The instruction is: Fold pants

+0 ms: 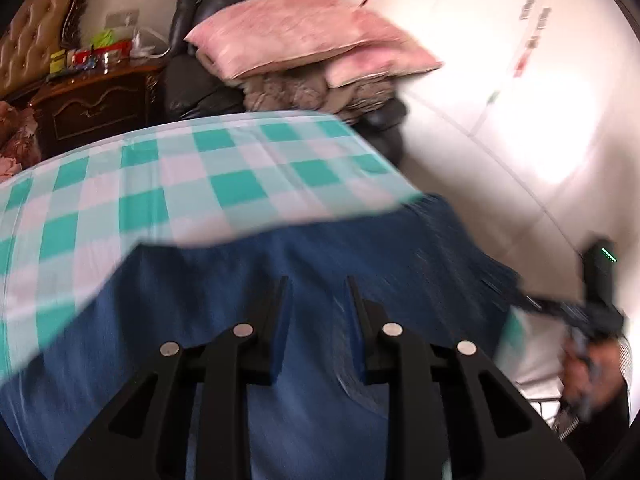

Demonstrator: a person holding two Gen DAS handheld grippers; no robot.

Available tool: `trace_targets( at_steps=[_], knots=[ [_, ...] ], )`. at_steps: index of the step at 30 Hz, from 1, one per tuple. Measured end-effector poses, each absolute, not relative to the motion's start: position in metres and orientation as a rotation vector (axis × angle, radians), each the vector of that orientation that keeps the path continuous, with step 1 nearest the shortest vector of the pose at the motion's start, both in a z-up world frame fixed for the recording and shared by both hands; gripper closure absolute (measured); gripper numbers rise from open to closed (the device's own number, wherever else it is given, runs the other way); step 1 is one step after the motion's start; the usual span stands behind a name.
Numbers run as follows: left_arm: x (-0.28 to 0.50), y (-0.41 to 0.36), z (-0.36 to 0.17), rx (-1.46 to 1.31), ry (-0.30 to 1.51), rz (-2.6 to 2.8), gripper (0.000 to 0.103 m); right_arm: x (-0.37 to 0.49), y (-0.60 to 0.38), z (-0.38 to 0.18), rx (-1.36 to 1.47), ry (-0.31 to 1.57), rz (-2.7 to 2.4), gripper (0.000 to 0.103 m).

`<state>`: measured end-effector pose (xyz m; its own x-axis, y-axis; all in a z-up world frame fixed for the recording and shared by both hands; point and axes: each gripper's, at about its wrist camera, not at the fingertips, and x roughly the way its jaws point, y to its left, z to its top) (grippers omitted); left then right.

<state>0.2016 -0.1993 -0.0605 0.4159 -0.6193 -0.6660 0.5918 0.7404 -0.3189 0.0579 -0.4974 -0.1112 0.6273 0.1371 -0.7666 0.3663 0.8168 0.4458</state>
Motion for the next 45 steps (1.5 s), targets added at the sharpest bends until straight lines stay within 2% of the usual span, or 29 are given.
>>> trace_targets(
  at_steps=[2,3,6,8,9,10,14,17,19,27,31,36,40,45],
  knots=[
    [0.164,-0.186,-0.062,-0.077,0.848,-0.790,0.077,0.062,-0.503,-0.112,0.633,0.897,-0.157,0.088],
    [0.146,-0.182,-0.065,-0.092,0.849,-0.798,0.077,0.064,-0.504,-0.113,0.634,0.901,-0.161,0.088],
    [0.095,-0.176,-0.083,-0.095,0.873,-0.794,0.085,0.067,-0.500,-0.117,0.582,0.938,-0.199,0.088],
    [0.074,-0.171,-0.096,-0.131,0.906,-0.765,0.085,0.064,-0.498,-0.115,0.565,0.941,-0.224,0.088],
    [0.066,-0.168,-0.099,-0.130,0.910,-0.751,0.085,0.061,-0.500,-0.114,0.572,0.940,-0.240,0.085],
    [0.057,-0.165,-0.101,-0.108,0.901,-0.726,0.085,0.055,-0.501,-0.111,0.583,0.935,-0.275,0.077],
    [0.052,-0.140,-0.103,-0.114,0.898,-0.619,0.085,0.043,-0.480,-0.083,0.438,0.870,-0.388,0.068],
    [0.058,-0.123,-0.108,-0.125,0.912,-0.549,0.085,0.051,-0.446,-0.070,0.316,0.831,-0.325,0.066],
    [0.058,-0.117,-0.112,-0.118,0.919,-0.508,0.085,0.063,-0.419,-0.070,0.236,0.835,-0.269,0.060],
    [0.055,-0.060,-0.128,-0.167,0.931,-0.376,0.085,0.087,-0.385,-0.115,0.108,0.967,-0.261,0.059],
    [0.055,-0.024,-0.130,-0.219,0.922,-0.322,0.085,0.082,-0.391,-0.124,0.119,0.975,-0.283,0.049],
    [0.054,0.021,-0.131,-0.273,0.902,-0.239,0.085,0.080,-0.391,-0.125,0.105,0.985,-0.292,0.044],
    [0.050,0.067,-0.130,-0.308,0.869,-0.138,0.083,0.079,-0.393,-0.125,0.114,0.996,-0.300,0.040],
    [0.028,0.173,-0.136,-0.453,0.835,0.081,0.083,0.081,-0.395,-0.126,0.117,1.008,-0.295,0.039]
  ],
)
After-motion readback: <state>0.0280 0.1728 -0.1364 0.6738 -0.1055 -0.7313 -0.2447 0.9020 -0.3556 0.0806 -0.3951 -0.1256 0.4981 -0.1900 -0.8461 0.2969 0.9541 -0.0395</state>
